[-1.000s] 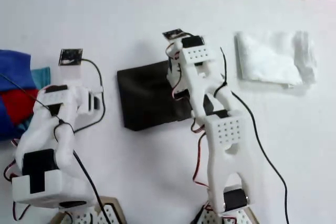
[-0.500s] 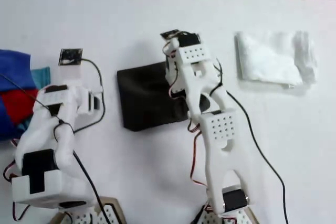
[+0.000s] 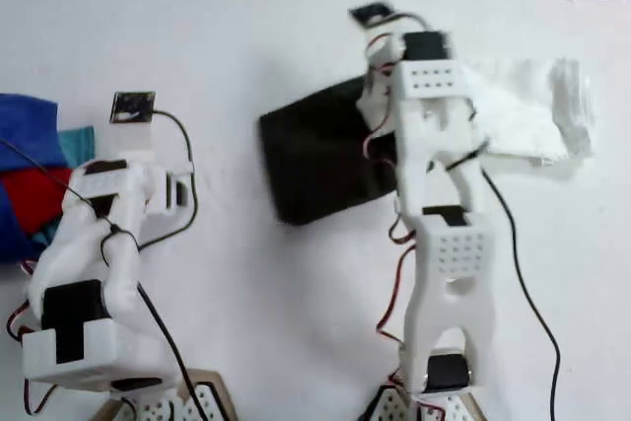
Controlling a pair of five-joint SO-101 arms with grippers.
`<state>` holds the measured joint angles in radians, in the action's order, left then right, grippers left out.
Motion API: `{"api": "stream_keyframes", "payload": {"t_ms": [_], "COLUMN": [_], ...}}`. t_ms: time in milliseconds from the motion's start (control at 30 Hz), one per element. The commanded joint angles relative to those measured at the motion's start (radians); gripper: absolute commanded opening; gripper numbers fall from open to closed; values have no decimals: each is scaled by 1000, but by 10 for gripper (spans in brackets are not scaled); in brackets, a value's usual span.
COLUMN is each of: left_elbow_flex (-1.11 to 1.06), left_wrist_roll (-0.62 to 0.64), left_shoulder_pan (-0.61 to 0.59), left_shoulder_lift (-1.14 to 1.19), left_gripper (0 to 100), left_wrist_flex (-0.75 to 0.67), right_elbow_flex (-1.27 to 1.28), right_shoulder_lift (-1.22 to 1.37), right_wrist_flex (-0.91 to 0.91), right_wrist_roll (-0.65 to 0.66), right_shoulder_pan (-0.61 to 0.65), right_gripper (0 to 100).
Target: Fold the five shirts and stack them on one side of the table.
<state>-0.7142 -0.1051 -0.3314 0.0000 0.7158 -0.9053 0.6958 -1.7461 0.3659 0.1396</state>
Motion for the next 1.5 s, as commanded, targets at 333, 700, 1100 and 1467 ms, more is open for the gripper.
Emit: {"api": "stream_keyframes", "payload": {"t_ms": [333, 700, 1100, 1467], "left_elbow_flex": [36, 36, 35, 35], "left_wrist_roll": [-2, -2, -2, -2], "left_shoulder_pan": [0, 0, 0, 2], "left_shoulder_lift": [-2, 0, 0, 0], "left_gripper": [229, 229, 229, 229], "left_wrist_flex": [0, 0, 0, 0], "right_elbow_flex": [-18, -18, -18, -18], "right_shoulder_lift": [-306, -246, 8, 200], "right_wrist_flex": [15, 282, 552, 799], "right_wrist_roll": [330, 456, 454, 456], "right_shoulder_pan": [-197, -470, -535, -602], "right_gripper": [19, 19, 19, 24]}}
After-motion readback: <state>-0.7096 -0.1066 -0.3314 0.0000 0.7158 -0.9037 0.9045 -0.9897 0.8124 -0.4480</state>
